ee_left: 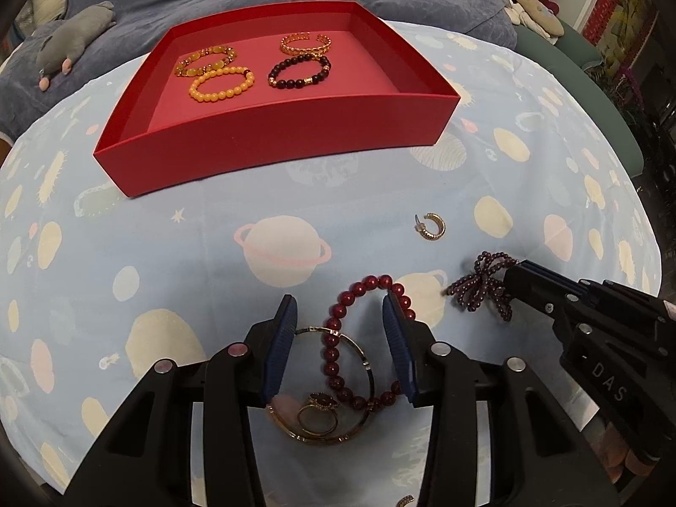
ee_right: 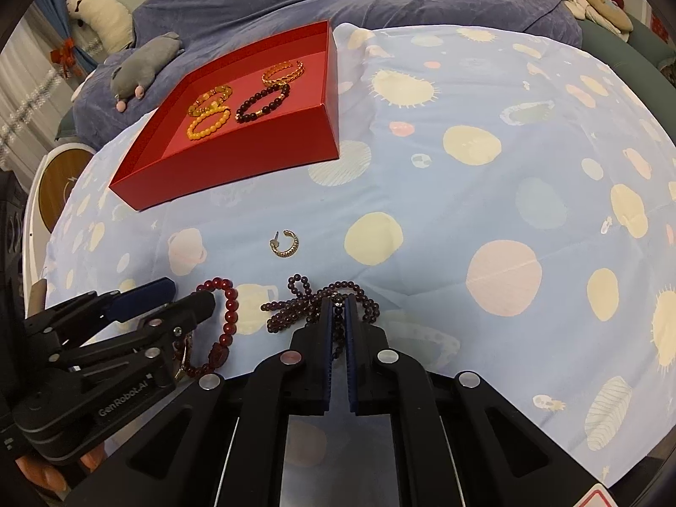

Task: Organize jewelry
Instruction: 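Grasp the dark purple multi-strand bracelet with the right tool while the left tool grasps the red bead bracelet, then carry both bracelets into the red box and open both tools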

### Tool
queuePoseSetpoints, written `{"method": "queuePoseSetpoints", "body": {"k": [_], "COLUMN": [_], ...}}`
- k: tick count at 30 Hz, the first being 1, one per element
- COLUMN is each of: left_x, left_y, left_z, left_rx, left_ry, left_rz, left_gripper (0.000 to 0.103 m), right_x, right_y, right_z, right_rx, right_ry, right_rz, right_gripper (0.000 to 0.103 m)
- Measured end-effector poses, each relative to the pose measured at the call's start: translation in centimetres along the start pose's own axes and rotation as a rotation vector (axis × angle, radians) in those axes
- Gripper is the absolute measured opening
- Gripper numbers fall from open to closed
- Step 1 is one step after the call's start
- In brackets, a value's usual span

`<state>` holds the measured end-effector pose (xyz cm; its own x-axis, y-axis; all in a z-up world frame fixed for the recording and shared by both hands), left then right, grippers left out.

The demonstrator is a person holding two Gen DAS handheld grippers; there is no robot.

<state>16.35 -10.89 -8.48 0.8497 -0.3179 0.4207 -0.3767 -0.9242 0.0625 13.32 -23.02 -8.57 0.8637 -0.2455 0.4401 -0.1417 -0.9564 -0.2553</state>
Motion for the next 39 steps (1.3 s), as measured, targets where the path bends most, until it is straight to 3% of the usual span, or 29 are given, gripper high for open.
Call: {"method": "queuePoseSetpoints", "body": {"k": [6, 12, 25, 39], "left_x": [-0.2, 0.0, 1.6, 1.3], "left_y": [0.2, 0.0, -1.5, -4.2], "left_z": [0.1, -1.2, -8.8, -13.1], "left_rx": [0.012, -0.007, -0.11, -0.068], "left_ry": [0.007, 0.03, 0.134, 0.169], "left_rz": [0.017, -0.004, -0.127, -0.15], "left_gripper": [0.008, 0.007, 0.008, 0.008], "right_x": [-0.3, -0.3, 1.4, 1.6], "right_y": [-0.4, -1.0, -3.4, -6.2], "right_z": [-0.1, -1.0, -6.2, -9.0], "right_rx": [-0.003, 0.004, 0.043, 0.097], "right_ry": [-0.001, 0.01, 0.096, 0.12], "right_rz": [-0.011, -0.013, -0.046, -0.087], "right_gripper": [0.005, 0.005, 0.005, 0.005]}}
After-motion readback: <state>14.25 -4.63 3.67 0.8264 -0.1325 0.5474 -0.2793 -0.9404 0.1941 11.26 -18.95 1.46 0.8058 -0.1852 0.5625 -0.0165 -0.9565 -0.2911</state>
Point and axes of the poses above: each gripper's, at about its wrist camera, not at the fingertips, and z roughly the way its jaws point, y to its right, x to its top, the point moved 8 cm from there along z, roughly the way its jaws point, and after that the axes turned 2 degrees about x, right-handed, at the moved point
